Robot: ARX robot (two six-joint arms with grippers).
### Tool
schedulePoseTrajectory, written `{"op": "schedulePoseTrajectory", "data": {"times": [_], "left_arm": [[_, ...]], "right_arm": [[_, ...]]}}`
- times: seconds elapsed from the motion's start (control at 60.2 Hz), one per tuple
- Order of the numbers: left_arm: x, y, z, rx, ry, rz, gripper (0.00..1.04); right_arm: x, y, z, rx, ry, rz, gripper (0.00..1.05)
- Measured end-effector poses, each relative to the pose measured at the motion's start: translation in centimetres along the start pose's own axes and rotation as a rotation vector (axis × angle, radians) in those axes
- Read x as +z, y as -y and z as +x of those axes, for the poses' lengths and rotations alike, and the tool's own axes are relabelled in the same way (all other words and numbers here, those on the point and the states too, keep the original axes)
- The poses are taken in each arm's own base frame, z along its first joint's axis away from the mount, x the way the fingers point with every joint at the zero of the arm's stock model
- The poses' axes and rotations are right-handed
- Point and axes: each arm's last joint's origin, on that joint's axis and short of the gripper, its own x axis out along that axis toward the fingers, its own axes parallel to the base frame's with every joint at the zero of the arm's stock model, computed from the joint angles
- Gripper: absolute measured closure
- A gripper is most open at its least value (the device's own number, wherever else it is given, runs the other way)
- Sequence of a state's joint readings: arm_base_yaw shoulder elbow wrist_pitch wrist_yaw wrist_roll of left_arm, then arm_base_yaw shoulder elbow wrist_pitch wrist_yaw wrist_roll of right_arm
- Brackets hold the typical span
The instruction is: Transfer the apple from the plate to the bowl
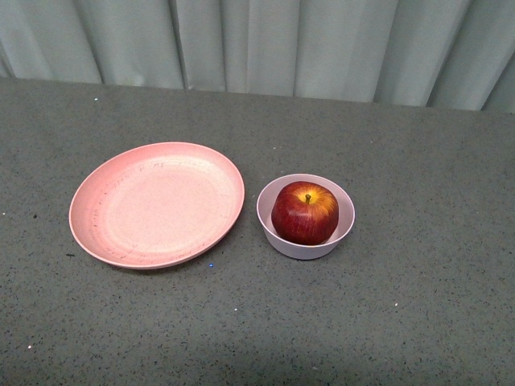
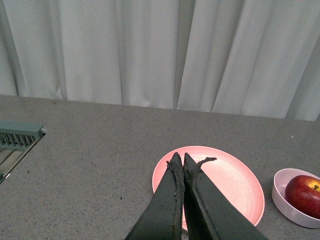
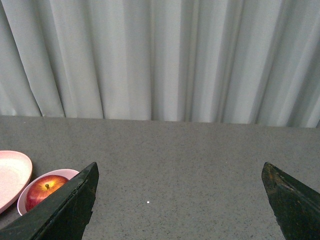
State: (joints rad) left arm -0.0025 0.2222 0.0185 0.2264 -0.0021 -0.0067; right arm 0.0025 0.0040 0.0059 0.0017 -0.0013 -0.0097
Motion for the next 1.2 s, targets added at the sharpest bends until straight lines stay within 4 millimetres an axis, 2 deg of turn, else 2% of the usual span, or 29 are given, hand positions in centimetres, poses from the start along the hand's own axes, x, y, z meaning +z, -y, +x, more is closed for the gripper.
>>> {"op": "schedulePoseTrajectory", "data": {"times": [0.199,0.315,0.498,0.598,0.996,1.046,1.196], "left_arm": [[0.0,0.0,-0.3,0.000,0.000,0.000,1.01],[-0.3,0.0,-1.4,-0.002,-0.014,0.002,1.01],[-0.3,0.0,-1.4,-0.002,-0.008,0.002,1.01],[-0.3,0.0,-1.4,-0.002,-0.007,0.002,0.87],[-0.3,0.0,-1.4,-0.002,-0.007,0.002,0.19],[-0.3,0.0,-1.4,-0.002,-0.007,0.002,0.05],[-0.3,0.0,-1.4,-0.002,-0.007,0.002,0.07]], "right_arm": [[0.0,0.0,0.0,0.000,0.000,0.000,0.09],[0.0,0.0,0.0,0.000,0.000,0.000,0.09],[0.0,0.0,0.0,0.000,0.000,0.000,0.09],[0.0,0.0,0.0,0.000,0.000,0.000,0.09],[0.0,0.0,0.0,0.000,0.000,0.000,0.09],[0.0,0.0,0.0,0.000,0.000,0.000,0.09],[0.0,0.0,0.0,0.000,0.000,0.000,0.09]]}}
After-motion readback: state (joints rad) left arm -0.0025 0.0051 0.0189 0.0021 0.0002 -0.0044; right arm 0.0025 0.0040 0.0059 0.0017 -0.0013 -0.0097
